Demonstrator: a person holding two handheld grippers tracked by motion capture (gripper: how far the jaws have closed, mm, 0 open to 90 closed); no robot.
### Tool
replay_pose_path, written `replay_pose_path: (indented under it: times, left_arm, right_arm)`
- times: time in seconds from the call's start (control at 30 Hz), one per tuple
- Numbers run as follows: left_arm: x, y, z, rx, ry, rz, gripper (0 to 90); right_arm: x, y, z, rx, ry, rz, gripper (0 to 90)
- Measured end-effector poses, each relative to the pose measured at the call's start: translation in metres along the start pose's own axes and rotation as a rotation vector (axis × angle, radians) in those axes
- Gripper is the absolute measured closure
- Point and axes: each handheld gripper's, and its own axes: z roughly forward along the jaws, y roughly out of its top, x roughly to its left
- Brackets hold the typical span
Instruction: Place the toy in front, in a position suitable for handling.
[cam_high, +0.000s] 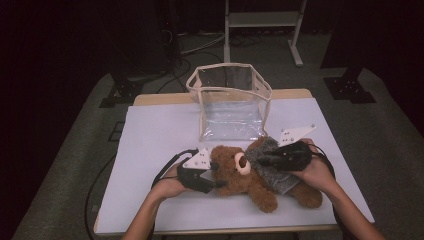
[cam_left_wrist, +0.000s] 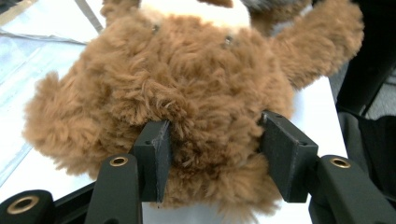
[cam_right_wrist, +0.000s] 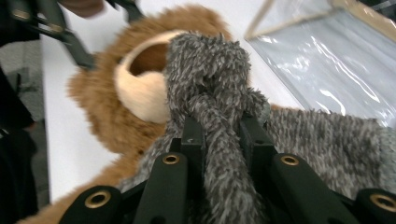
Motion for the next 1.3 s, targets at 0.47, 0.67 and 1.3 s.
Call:
replay_pose_path:
  times: [0.47, 0.67, 1.3]
  left_arm:
    - [-0.001, 0.003, 0.002, 0.001, -0.001, 0.007, 45.6]
    - [0.000, -0.002, 0.003, 0.017, 0.006, -0.007, 45.4]
    - [0.000, 0.001, 0.003, 0.000, -0.001, -0.016, 45.7]
  right_arm:
    - [0.041, 0.022, -0.004, -0.103, 0.105, -0.093, 74.3]
    - [0.042, 0.016, 0.007, -0.056, 0.073, -0.125, 74.3]
    - [0.028, 0.008, -0.003, -0.073, 0.065, -0.073, 74.6]
